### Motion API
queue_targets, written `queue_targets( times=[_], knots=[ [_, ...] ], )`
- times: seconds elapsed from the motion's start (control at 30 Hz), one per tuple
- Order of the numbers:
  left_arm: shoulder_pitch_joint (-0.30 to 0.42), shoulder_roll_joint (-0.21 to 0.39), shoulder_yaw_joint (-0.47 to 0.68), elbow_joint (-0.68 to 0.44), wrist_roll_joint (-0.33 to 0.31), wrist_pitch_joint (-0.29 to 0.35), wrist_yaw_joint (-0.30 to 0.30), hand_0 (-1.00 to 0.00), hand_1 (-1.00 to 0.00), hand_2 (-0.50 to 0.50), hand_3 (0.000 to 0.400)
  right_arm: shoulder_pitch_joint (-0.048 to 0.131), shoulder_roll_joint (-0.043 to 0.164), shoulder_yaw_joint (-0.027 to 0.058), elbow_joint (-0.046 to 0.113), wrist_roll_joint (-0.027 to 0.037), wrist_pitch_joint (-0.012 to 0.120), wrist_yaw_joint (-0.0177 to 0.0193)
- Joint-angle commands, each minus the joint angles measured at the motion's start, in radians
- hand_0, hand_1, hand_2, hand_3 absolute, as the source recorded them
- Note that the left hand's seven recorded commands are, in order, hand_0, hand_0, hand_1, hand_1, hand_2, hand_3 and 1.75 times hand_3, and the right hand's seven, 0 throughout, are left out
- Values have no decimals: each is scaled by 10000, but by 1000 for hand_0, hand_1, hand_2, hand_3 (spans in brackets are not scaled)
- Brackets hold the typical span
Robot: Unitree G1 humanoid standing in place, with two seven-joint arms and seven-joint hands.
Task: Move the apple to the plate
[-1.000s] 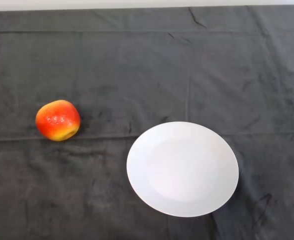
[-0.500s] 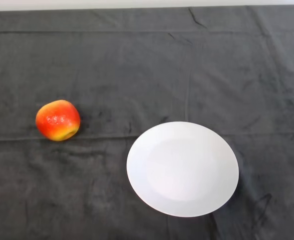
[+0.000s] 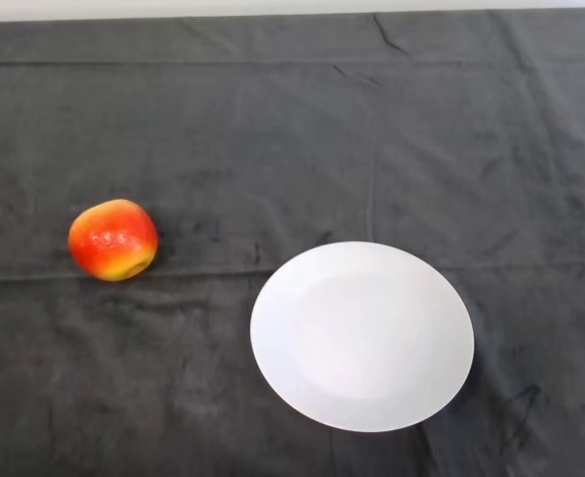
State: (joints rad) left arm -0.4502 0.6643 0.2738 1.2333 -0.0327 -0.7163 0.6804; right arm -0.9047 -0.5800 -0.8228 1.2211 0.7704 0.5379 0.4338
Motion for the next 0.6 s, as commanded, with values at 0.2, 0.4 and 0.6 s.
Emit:
queue_targets(
  times=[0.2, 0.4, 0.6],
  knots=[
    [-514, -258, -564, -309, 676, 30, 202, 0, 0, 0, 0, 319, -204, -50, 116, 85, -68, 25],
    [-690, -465, -946, -442, 1143, 28, 278, 0, 0, 0, 0, 321, -203, -50, 113, 84, -68, 25],
    [-827, -711, -1275, -601, 1509, -4, 257, 0, 0, 0, 0, 322, -201, -50, 110, 84, -68, 24]
  ],
)
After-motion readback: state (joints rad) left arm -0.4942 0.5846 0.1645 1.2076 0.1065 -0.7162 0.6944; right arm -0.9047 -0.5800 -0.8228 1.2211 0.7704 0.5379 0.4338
